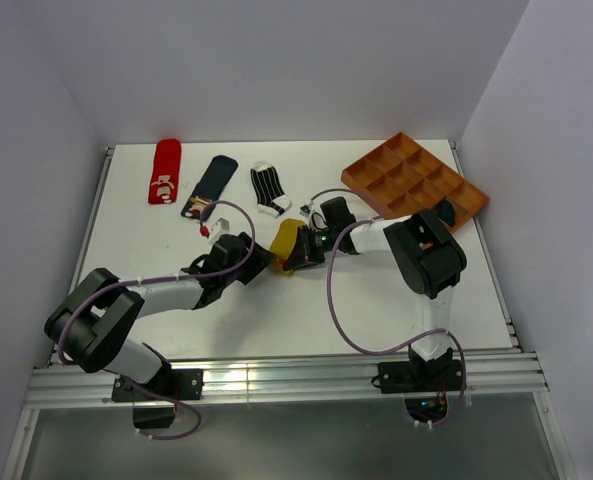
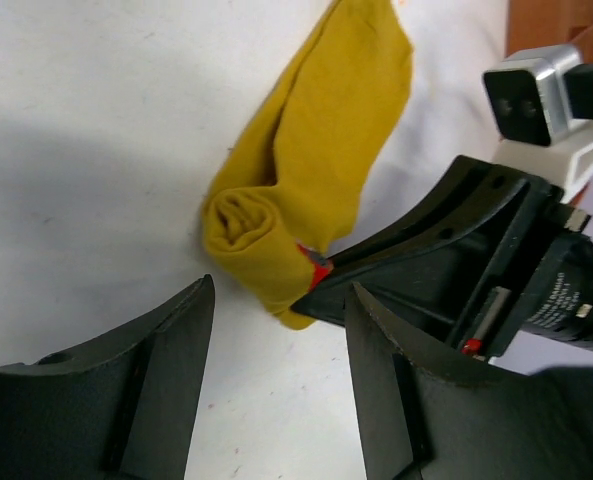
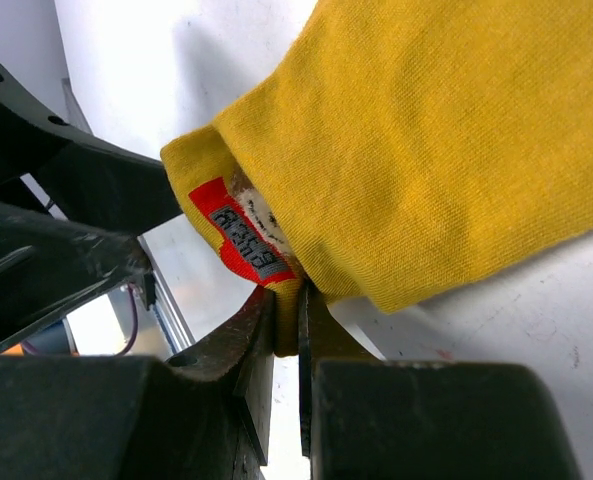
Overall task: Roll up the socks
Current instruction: Roll the sock at the center of the board.
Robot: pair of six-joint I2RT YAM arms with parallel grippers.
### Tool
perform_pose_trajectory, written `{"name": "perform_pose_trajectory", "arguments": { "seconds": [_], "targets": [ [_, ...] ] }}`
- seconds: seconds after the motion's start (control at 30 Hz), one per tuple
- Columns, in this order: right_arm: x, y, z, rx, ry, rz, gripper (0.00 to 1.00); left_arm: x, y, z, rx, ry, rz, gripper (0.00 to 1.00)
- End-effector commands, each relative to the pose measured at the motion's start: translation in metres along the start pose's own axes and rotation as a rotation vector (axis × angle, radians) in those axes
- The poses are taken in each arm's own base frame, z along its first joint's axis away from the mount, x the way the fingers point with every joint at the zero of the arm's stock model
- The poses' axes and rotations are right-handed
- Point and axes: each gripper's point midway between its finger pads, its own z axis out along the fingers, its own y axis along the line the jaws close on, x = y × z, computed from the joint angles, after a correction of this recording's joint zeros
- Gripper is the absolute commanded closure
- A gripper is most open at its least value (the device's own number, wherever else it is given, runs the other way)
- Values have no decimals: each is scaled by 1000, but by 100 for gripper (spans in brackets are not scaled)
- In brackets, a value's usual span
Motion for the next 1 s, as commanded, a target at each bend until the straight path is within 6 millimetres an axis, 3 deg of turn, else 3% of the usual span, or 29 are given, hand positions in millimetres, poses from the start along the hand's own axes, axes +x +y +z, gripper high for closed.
{"name": "perform_pose_trajectory", "arguments": {
  "seconds": [0.0,0.23,0.5,0.83,0.9,0.97],
  "targets": [
    [1,-1,8,42,10,7,100,-5,-19,3,94,-28,-69,40],
    [4,1,13,33,11,35,100,3,7,9,-8,-11,-115,42],
    [5,7,15,22,14,42,100,-2,40,10,-141,-67,-126,46],
    [14,15,25,9,34,44,100,1,45,20,-158,-59,-111,47],
    [15,18,27,4,33,41,100,3,53,21,-189,-45,-107,50],
    [15,19,28,4,26,44,100,6,60,22,-215,-36,-100,64]
  ]
}}
